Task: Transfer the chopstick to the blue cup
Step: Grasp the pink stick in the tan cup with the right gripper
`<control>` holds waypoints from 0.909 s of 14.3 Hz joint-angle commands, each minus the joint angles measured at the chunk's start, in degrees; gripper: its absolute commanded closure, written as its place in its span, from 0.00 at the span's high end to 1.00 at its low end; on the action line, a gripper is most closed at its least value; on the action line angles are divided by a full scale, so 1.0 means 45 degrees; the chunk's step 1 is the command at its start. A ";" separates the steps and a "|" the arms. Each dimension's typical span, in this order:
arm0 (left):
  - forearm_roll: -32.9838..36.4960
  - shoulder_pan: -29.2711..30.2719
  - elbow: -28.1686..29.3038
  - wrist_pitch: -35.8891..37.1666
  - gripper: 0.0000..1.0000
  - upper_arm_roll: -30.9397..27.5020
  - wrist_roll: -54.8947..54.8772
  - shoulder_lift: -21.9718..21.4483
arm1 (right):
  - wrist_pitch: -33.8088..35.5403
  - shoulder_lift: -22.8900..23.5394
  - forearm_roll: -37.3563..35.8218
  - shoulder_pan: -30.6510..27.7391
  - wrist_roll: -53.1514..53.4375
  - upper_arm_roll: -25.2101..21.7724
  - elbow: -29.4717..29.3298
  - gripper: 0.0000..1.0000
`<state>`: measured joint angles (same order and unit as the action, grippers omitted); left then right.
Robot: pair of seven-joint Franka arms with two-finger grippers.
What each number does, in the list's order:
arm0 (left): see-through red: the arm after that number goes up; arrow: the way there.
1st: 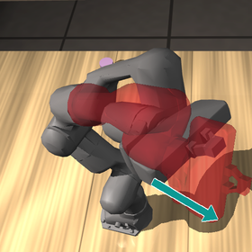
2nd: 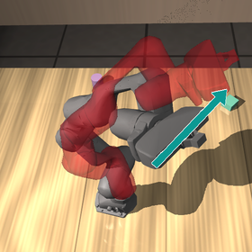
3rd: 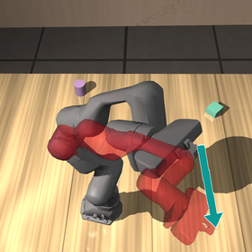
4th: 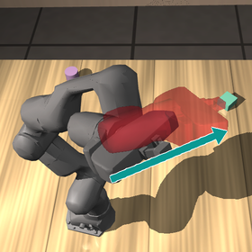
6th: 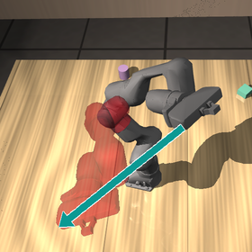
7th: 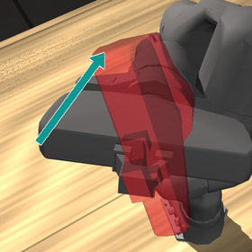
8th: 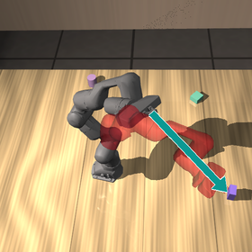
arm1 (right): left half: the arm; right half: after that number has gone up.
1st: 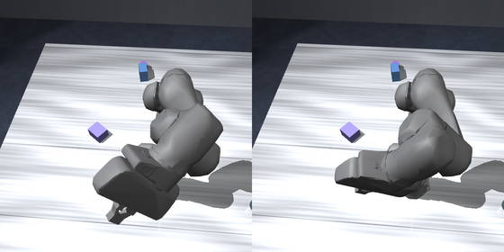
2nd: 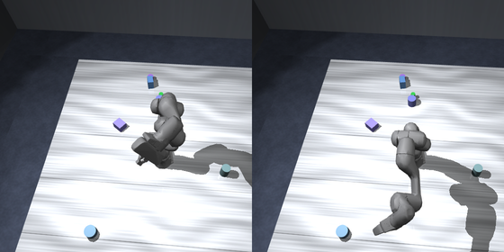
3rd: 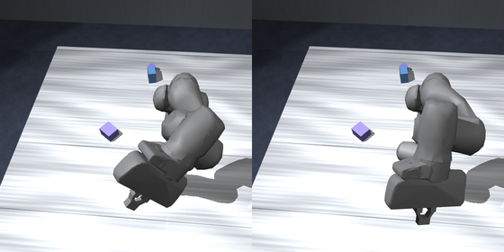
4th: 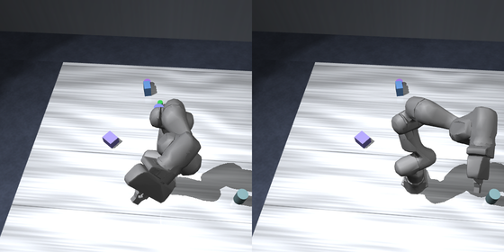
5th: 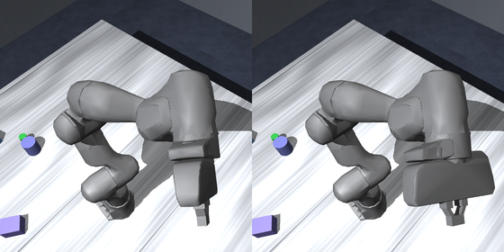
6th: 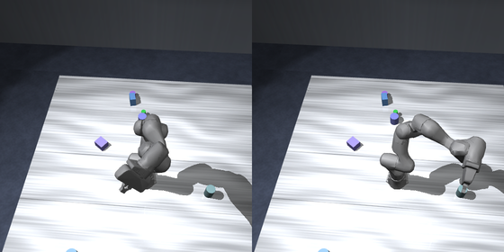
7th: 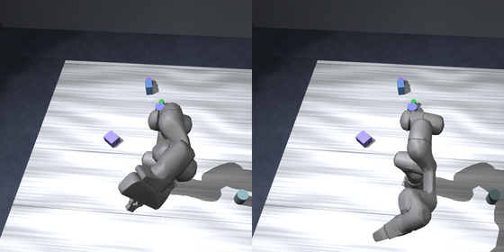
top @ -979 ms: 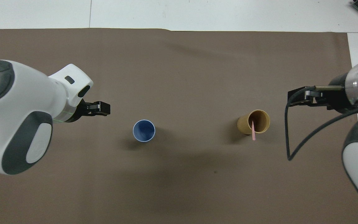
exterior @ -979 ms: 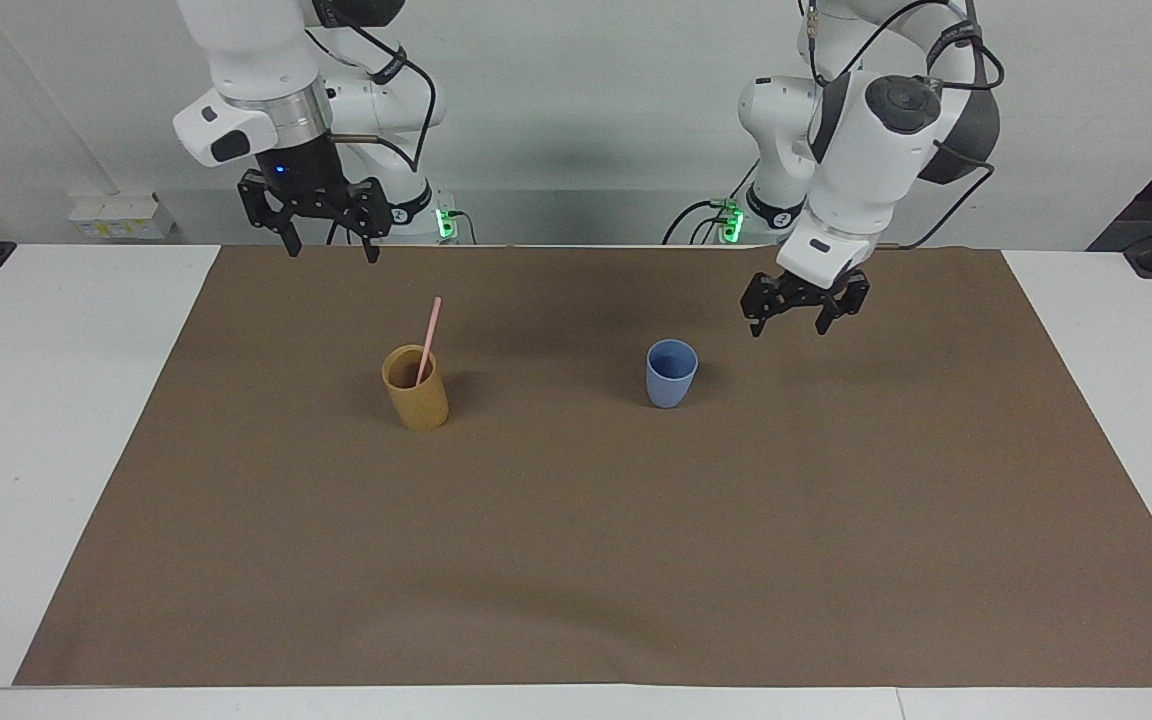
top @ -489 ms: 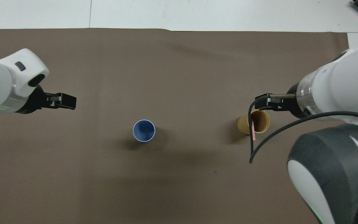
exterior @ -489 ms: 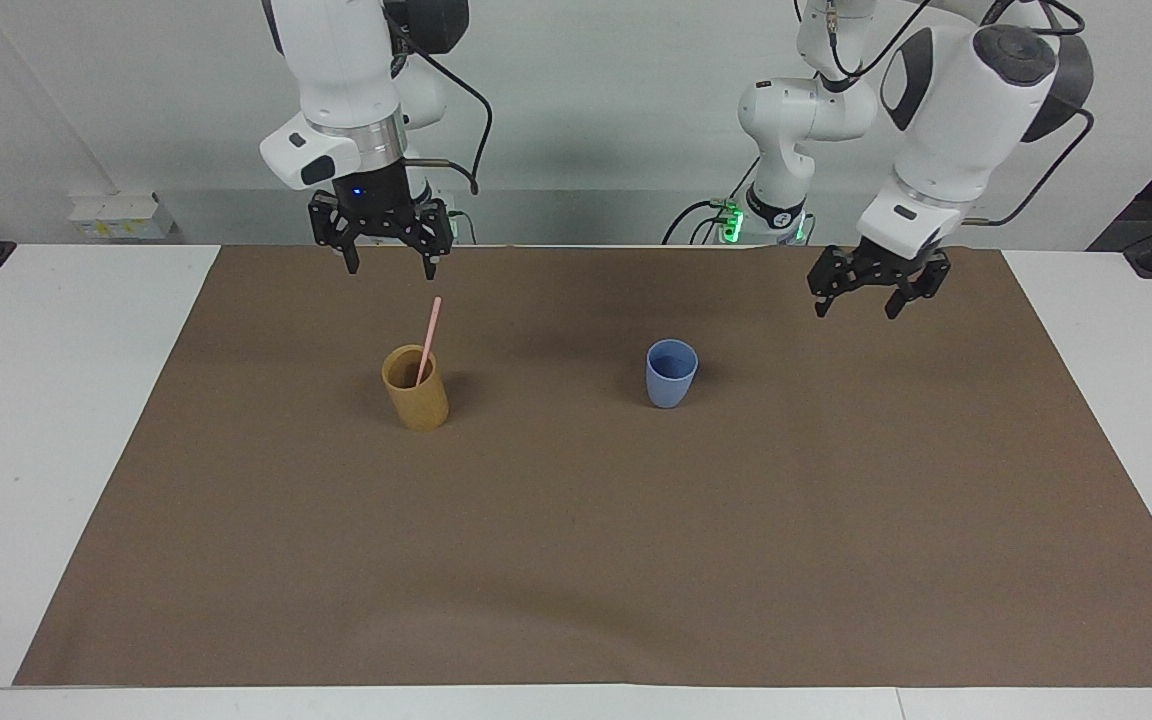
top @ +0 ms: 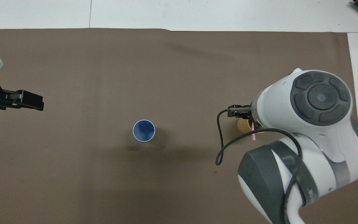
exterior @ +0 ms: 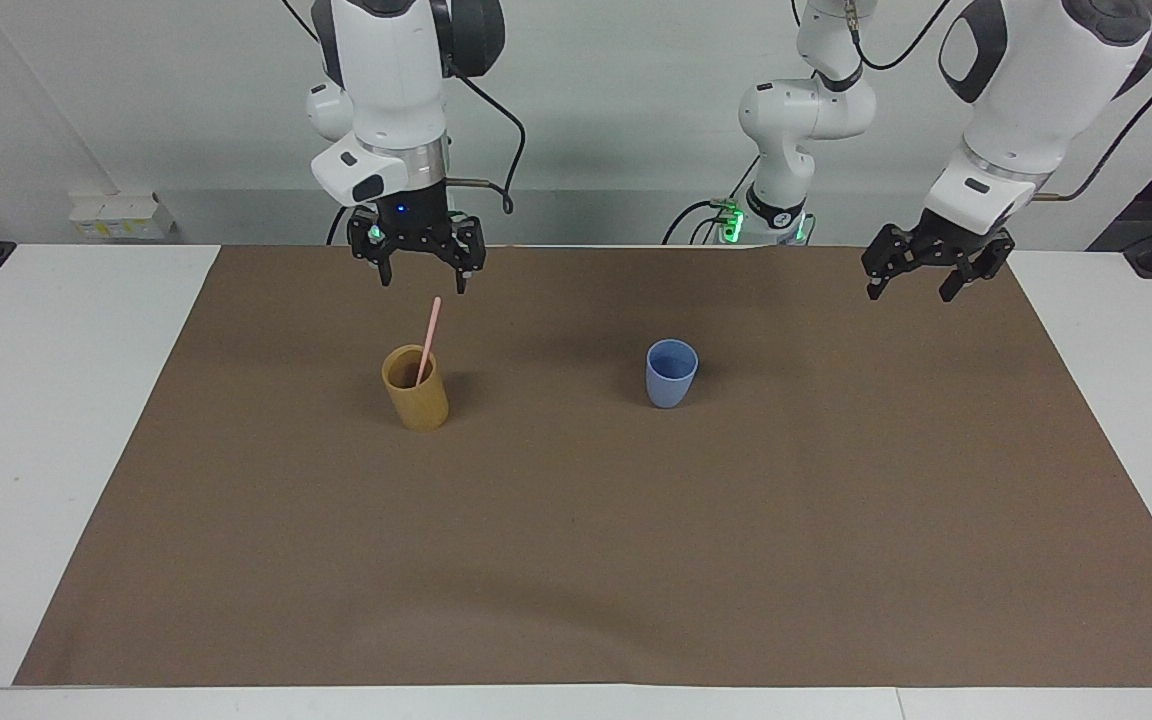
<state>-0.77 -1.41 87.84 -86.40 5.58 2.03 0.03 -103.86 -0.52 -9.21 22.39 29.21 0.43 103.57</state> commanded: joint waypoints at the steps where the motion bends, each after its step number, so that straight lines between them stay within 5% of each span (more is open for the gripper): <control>1: 0.0191 0.0079 -0.1297 0.0782 1.00 0.0087 -0.0080 0.0833 | -0.0376 -0.0626 -0.0510 0.0123 0.0462 0.0002 0.1044 1.00; 13: 0.0250 0.0098 -0.1239 0.0801 1.00 0.0068 0.0018 0.0677 | -0.1275 -0.1818 -0.0570 -0.0034 0.1322 0.0002 0.3820 0.88</control>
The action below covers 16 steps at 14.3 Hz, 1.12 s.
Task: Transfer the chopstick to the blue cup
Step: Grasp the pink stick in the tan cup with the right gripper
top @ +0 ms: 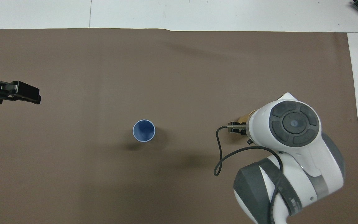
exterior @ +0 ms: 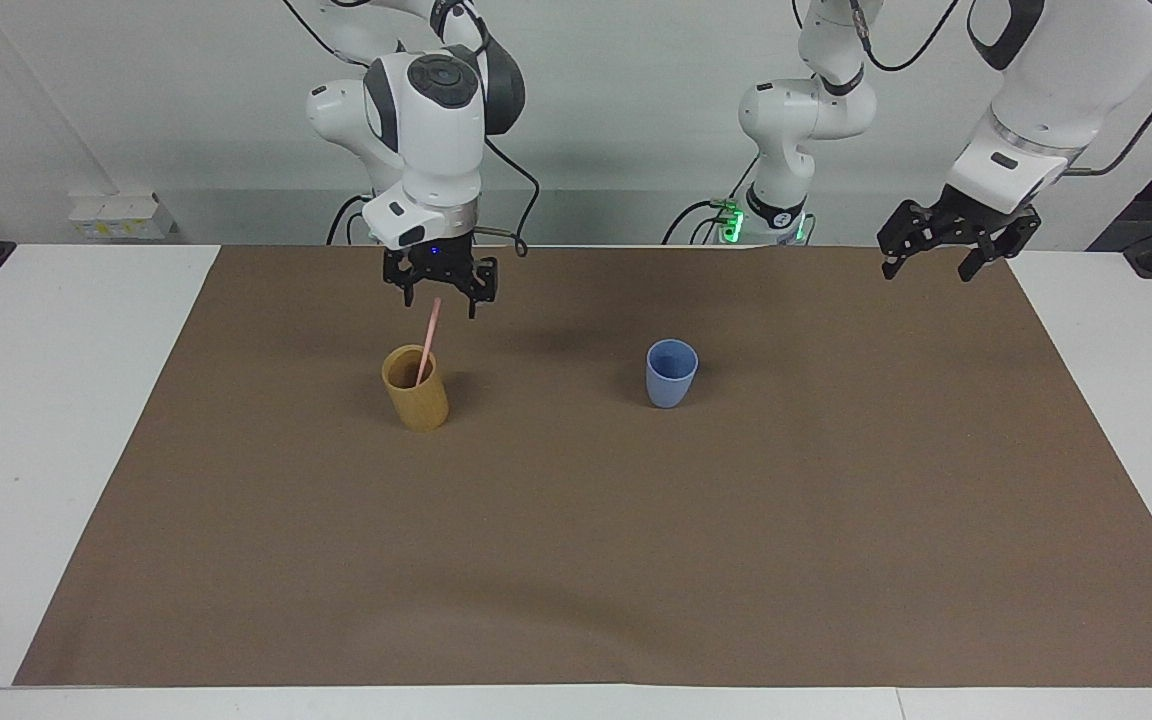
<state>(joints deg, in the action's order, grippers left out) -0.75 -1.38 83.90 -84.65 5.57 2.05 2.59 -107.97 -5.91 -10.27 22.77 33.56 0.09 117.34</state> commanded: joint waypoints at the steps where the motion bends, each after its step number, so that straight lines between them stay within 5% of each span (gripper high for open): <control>1: 0.0244 0.0072 -0.0344 0.0431 1.00 0.0072 0.0013 0.0108 | -0.0342 -0.0639 -0.0335 -0.0118 0.0335 0.0078 0.0760 0.87; 5: 0.0205 0.0091 -0.0149 0.0353 1.00 0.0052 0.0052 0.0030 | -0.0341 -0.0757 -0.0355 -0.0079 0.0179 0.0078 0.0839 0.59; 9: 0.0225 0.0072 0.0125 0.0373 1.00 0.0071 0.0032 -0.0184 | -0.0342 -0.0776 -0.0355 -0.0079 0.0159 0.0078 0.0897 0.50; 16: 0.0147 0.0072 0.0106 0.0236 1.00 0.0072 0.0071 -0.0165 | -0.0381 -0.0815 -0.0355 -0.0079 -0.0055 0.0078 0.1092 0.49</control>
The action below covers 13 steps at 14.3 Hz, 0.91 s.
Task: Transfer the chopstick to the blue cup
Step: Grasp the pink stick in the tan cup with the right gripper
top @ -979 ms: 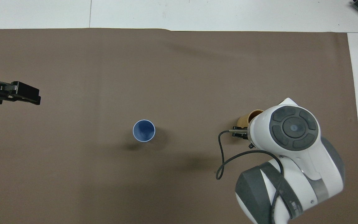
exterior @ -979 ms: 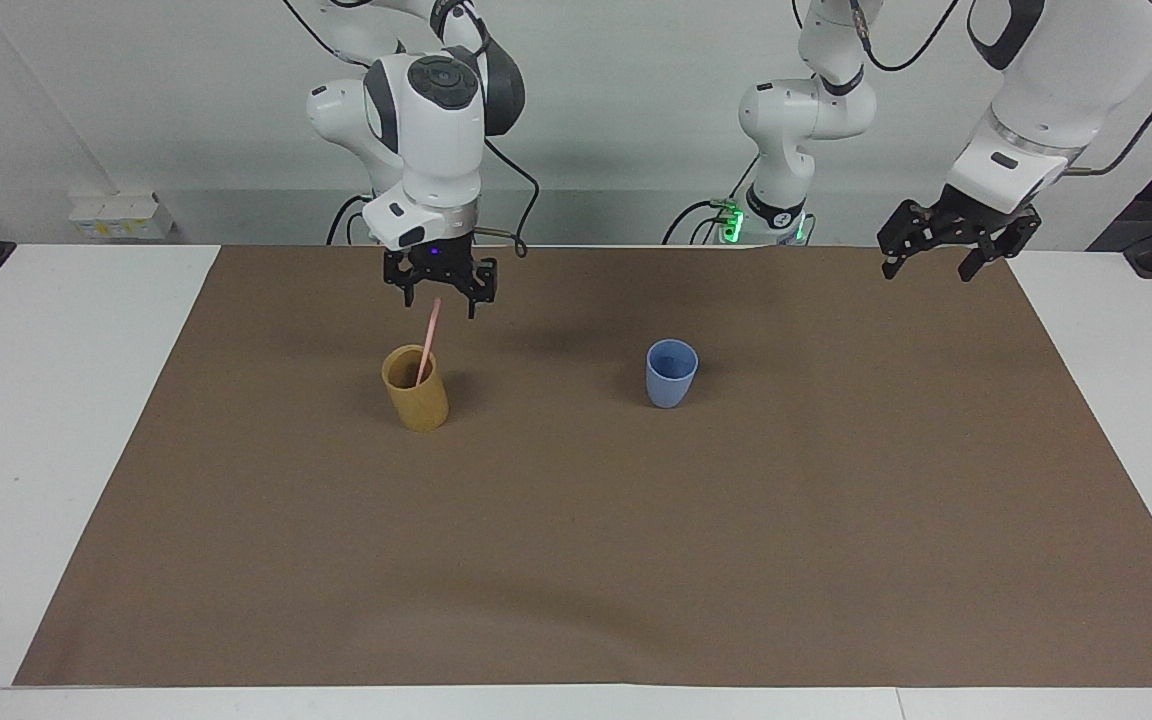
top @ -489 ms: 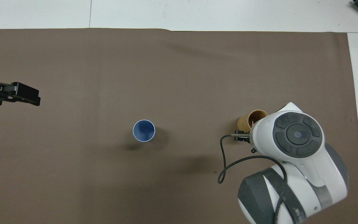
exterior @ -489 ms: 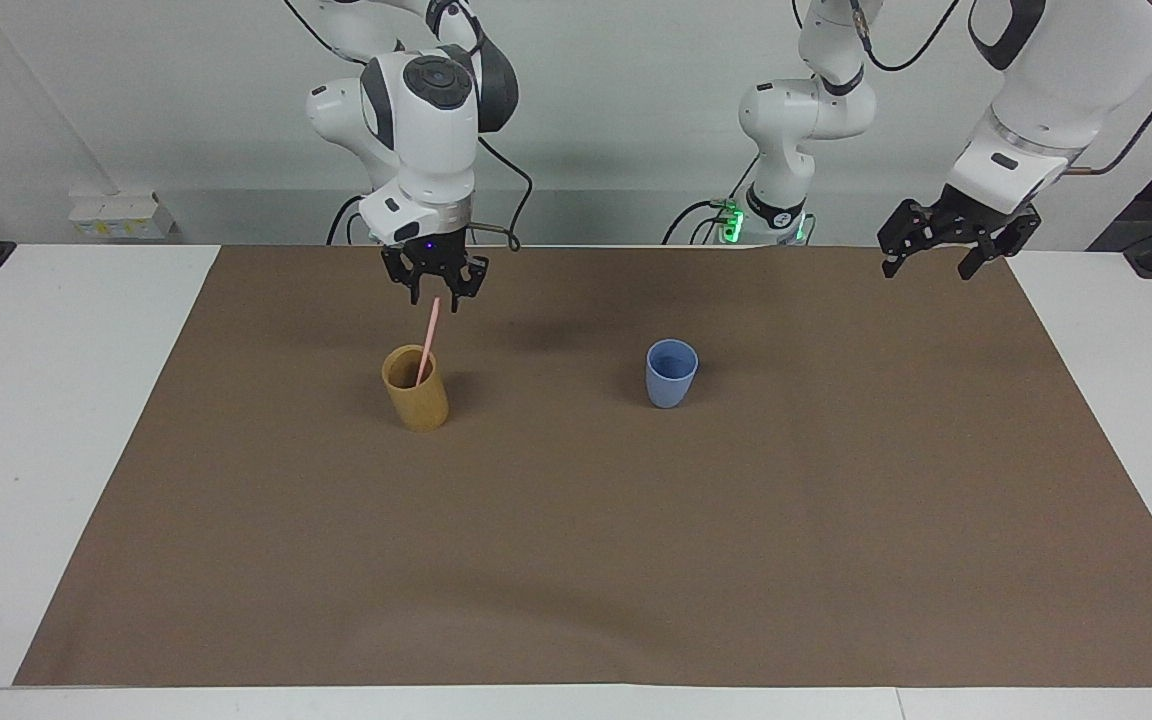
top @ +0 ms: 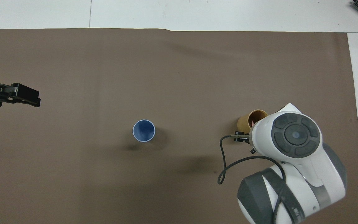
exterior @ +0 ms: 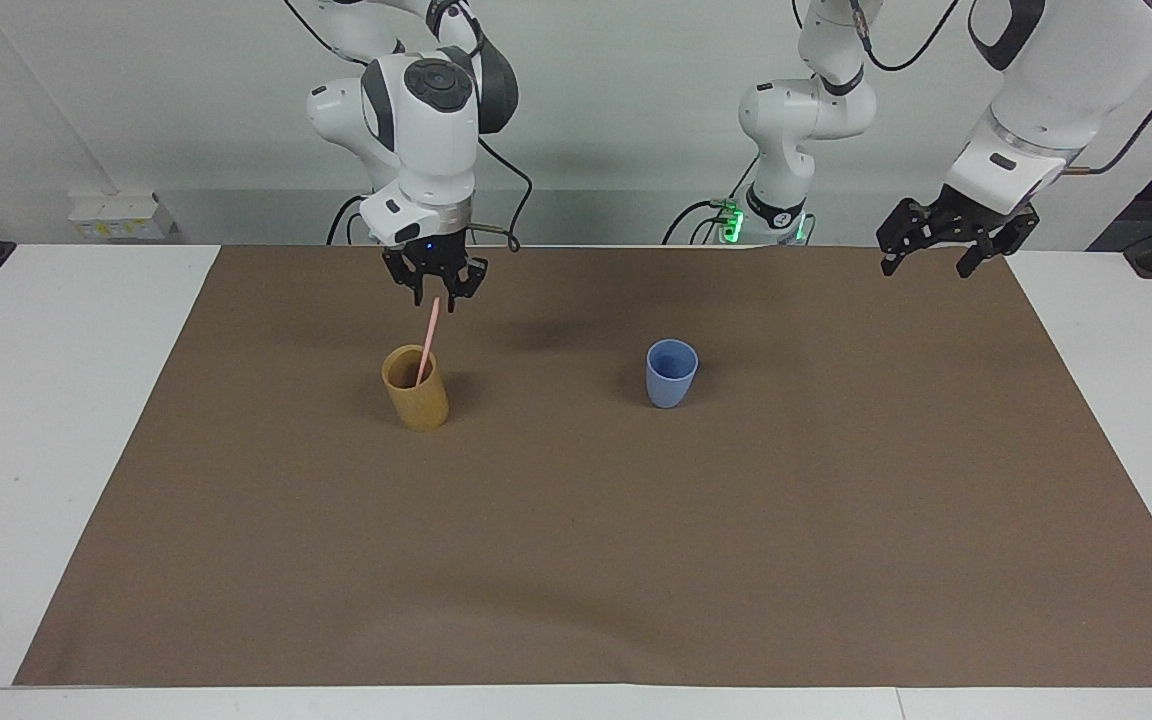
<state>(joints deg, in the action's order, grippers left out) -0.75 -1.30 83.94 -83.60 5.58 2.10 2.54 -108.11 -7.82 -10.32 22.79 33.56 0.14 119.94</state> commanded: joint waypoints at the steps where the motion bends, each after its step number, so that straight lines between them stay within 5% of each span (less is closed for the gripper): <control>1: 0.0146 0.0074 0.0098 0.0003 1.00 0.0050 0.0061 -0.0155 | -0.0370 -0.0391 -0.0343 -0.0064 -0.0056 0.0067 0.0573 0.49; 8: 0.0146 0.0094 0.0117 0.0062 1.00 0.0049 0.0002 -0.0174 | -0.0429 -0.0372 -0.0675 -0.0024 -0.0037 0.0067 0.0554 0.34; 11: 0.0146 0.0230 0.0117 0.0062 1.00 0.0049 0.0002 -0.0174 | -0.0429 -0.0372 -0.0695 0.0015 -0.0037 0.0067 0.0496 0.03; 13: 0.0146 0.0231 0.0117 0.0062 1.00 0.0049 0.0002 -0.0174 | -0.0409 -0.0333 -0.0695 0.0015 -0.0037 0.0067 0.0437 0.00</control>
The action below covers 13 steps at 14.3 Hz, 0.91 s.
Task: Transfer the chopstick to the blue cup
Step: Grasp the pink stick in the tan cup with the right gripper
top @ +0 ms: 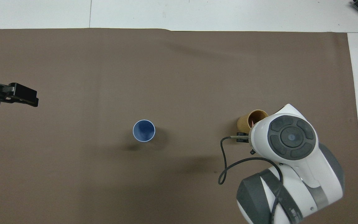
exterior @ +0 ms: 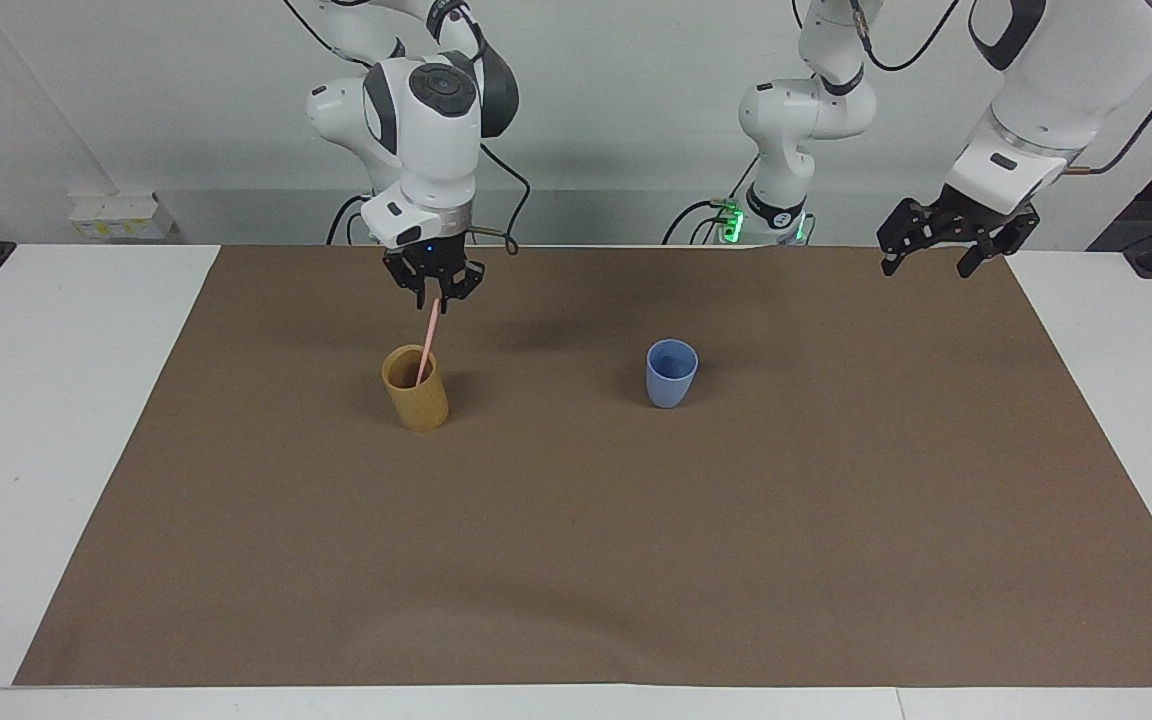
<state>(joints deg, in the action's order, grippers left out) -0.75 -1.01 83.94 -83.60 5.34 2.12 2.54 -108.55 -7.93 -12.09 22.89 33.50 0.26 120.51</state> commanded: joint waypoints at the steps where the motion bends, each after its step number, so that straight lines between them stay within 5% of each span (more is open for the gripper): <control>1: 0.0146 0.0166 0.0117 0.0062 1.00 0.0103 -0.0002 -0.0174 | -0.0311 -0.0269 -0.0301 0.0011 -0.0023 0.0041 0.0251 0.00; 13: 0.0146 0.0166 0.0117 0.0062 1.00 0.0103 -0.0002 -0.0174 | 0.1756 0.0024 0.0553 -0.0320 -0.0062 -0.0193 -0.2676 0.00</control>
<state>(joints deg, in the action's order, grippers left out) -0.75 -1.01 83.94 -83.60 5.33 2.12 2.54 -103.35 -8.08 -11.65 22.50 33.52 -0.55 111.76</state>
